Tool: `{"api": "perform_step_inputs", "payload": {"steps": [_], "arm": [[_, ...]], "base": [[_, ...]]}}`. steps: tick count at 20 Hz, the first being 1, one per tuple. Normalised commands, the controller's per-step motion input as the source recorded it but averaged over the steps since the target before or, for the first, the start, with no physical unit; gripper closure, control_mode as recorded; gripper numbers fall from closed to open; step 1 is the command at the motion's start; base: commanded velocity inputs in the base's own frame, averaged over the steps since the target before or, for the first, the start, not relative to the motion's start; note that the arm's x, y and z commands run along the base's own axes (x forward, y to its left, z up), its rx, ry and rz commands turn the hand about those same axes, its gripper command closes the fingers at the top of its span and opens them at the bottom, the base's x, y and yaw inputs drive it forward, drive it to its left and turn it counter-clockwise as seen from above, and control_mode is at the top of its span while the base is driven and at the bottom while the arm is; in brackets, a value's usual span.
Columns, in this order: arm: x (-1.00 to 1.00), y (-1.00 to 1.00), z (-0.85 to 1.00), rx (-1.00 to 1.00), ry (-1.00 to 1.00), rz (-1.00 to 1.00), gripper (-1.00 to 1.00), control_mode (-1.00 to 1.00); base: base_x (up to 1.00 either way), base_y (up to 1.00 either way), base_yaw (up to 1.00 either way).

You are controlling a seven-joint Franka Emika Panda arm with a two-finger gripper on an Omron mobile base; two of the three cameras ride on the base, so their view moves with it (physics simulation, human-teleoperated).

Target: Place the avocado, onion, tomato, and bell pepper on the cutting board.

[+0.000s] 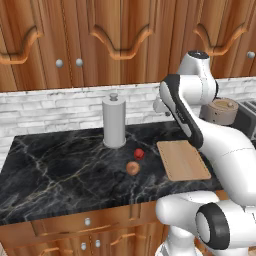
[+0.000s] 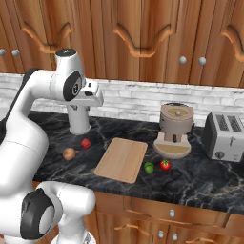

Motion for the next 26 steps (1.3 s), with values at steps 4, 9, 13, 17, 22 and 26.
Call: {"api": "perform_step_inputs", "payload": {"steps": [4,9,13,17,22,26], "arm": [[-0.18,0.22,0.00,-0.02,-0.09,0.00,-1.00,-1.00],[-0.28,0.31,-0.07,-0.02,-0.06,-0.06,-1.00,-1.00],[-0.31,0.25,-0.23,-0.02,0.02,-0.05,-1.00,-1.00],[-0.27,0.35,-0.46,-0.08,0.05,-0.08,-1.00,-1.00],[-0.08,0.36,-0.47,-0.06,0.01,-0.08,-1.00,-1.00],[0.00,0.25,-0.49,-0.01,0.00,-0.01,-1.00,-1.00]], "base": [[0.00,0.00,0.00],[0.00,0.00,0.00],[0.00,0.00,0.00],[0.00,0.00,0.00],[0.00,0.00,0.00],[0.00,0.00,0.00]]}}
